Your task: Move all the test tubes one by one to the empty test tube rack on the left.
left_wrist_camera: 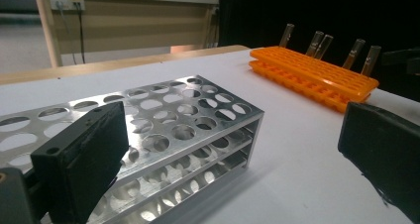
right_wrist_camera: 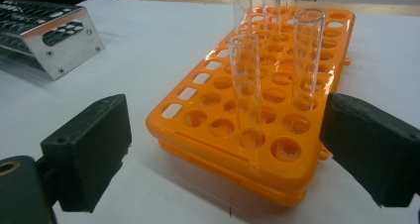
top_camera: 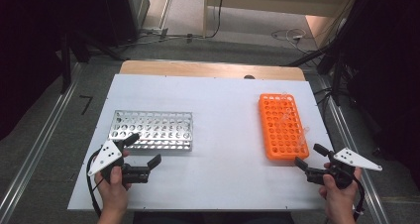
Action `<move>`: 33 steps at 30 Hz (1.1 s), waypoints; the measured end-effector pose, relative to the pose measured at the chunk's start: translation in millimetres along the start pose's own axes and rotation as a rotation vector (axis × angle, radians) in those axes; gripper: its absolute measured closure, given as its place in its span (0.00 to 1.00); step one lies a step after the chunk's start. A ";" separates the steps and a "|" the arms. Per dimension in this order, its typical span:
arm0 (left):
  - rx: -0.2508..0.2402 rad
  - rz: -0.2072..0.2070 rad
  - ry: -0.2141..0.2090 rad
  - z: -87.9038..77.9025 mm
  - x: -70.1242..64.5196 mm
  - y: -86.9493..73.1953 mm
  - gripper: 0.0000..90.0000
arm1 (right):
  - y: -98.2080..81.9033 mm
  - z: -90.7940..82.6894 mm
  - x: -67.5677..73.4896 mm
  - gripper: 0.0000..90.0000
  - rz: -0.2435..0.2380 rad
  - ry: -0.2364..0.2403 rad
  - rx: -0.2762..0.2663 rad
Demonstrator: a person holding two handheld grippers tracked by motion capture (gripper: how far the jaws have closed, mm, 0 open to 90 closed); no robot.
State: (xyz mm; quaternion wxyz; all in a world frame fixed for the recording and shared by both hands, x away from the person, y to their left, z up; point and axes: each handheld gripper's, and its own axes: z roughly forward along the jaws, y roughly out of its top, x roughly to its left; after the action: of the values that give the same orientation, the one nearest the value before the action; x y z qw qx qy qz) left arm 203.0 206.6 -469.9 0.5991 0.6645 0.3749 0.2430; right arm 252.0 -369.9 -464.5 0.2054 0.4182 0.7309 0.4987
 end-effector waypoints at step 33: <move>-0.008 -0.007 -0.037 -0.7 -7.7 1.1 0.00 | -2.0 34.7 4.2 0.76 -0.046 -0.153 0.098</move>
State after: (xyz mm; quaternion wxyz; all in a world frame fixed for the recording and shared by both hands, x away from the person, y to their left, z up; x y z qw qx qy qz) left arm 198.1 200.9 -467.7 0.6096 0.6650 0.3650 0.2300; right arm 273.7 -347.5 -480.3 0.2514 0.4478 0.7460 0.4241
